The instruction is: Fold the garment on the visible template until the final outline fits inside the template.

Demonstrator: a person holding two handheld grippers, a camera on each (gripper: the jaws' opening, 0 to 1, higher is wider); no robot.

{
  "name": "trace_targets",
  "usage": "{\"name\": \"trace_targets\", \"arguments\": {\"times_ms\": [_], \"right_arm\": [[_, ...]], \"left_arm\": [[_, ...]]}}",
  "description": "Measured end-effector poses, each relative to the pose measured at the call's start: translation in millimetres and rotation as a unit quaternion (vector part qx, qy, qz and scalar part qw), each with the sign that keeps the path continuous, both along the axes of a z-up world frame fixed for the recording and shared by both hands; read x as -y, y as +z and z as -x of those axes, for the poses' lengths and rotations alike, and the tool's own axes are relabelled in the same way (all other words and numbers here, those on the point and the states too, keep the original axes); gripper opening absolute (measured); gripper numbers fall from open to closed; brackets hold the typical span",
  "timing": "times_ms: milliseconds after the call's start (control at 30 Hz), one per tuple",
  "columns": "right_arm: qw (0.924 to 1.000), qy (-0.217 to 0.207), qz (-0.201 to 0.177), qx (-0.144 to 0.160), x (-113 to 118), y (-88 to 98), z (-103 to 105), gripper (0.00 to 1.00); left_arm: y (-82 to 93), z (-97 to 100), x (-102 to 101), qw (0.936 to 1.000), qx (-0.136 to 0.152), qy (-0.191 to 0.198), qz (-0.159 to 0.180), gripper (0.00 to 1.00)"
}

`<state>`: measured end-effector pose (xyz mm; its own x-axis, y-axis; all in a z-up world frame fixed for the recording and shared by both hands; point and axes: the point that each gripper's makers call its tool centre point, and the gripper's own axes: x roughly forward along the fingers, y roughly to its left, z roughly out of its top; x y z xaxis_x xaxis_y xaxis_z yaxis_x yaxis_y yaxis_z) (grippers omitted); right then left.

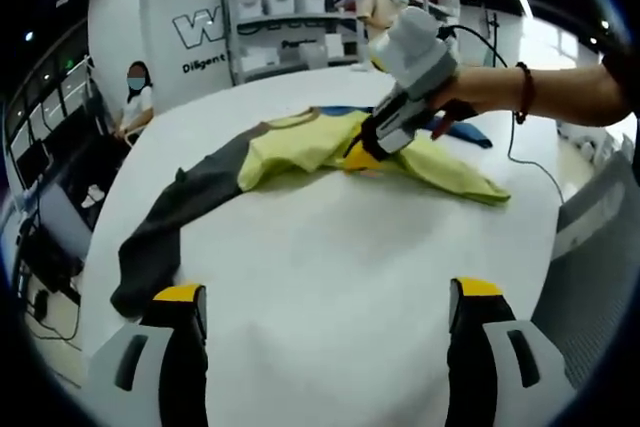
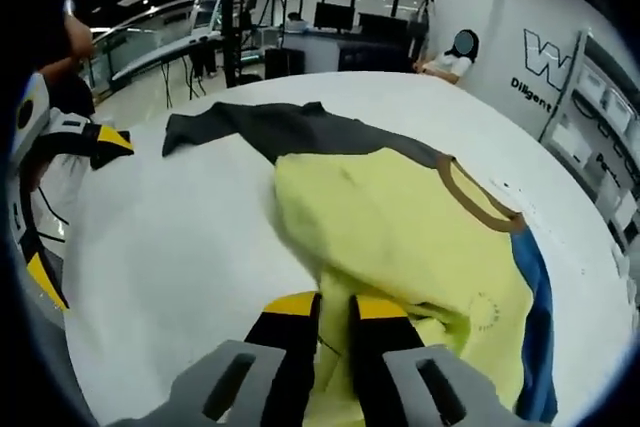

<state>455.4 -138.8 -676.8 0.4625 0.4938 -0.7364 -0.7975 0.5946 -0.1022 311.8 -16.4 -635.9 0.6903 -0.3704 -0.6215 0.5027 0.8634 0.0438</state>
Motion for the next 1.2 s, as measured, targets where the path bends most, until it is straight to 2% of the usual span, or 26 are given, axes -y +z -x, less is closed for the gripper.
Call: {"name": "trace_targets", "arguments": {"times_ms": [100,200,333,467,567,667,767,867,1000,1200], "right_arm": [[0.9998,-0.014,-0.012,-0.004,0,2.3,-1,0.0],[0.9992,-0.024,-0.029,-0.014,0,8.6,0,0.0],[0.9977,-0.026,-0.059,-0.022,-2,23.9,3,0.0],[0.9933,-0.026,-0.104,-0.043,-8,43.9,10,0.0],[0.9912,-0.023,-0.12,-0.051,-11,55.1,15,0.0],[0.9848,-0.018,-0.158,-0.07,-17,72.6,22,0.0],[0.9802,-0.015,-0.181,-0.079,-20,84.8,27,0.0],[0.9776,-0.006,-0.193,-0.084,-21,95.5,34,0.0],[0.9773,0.011,-0.194,-0.083,-24,103.4,44,0.0],[0.9712,0.03,-0.214,-0.099,-26,112.7,60,0.0]], "left_arm": [[0.6,0.0,-1,1.0,0.001,0.001,0.0,0.98],[2.2,0.2,-1,1.0,0.003,0.003,0.001,0.98],[3.9,-0.3,-1,1.0,0.006,0.003,0.001,0.98],[6.0,-0.8,0,1.0,0.009,0.001,0.0,0.97],[8.7,-1.8,1,0.9999,0.013,-0.001,0.001,0.97],[14.5,-4.1,4,0.9998,0.015,-0.001,0.009,0.94],[16.9,-5.5,6,0.9998,0.016,-0.002,0.014,0.92],[20.6,-6.8,9,0.9997,0.014,-0.008,0.017,0.88],[27.9,-12.5,21,0.999,0.011,-0.019,0.04,0.82],[41.6,-31.7,33,0.9978,0.028,-0.048,0.035,0.72]]}}
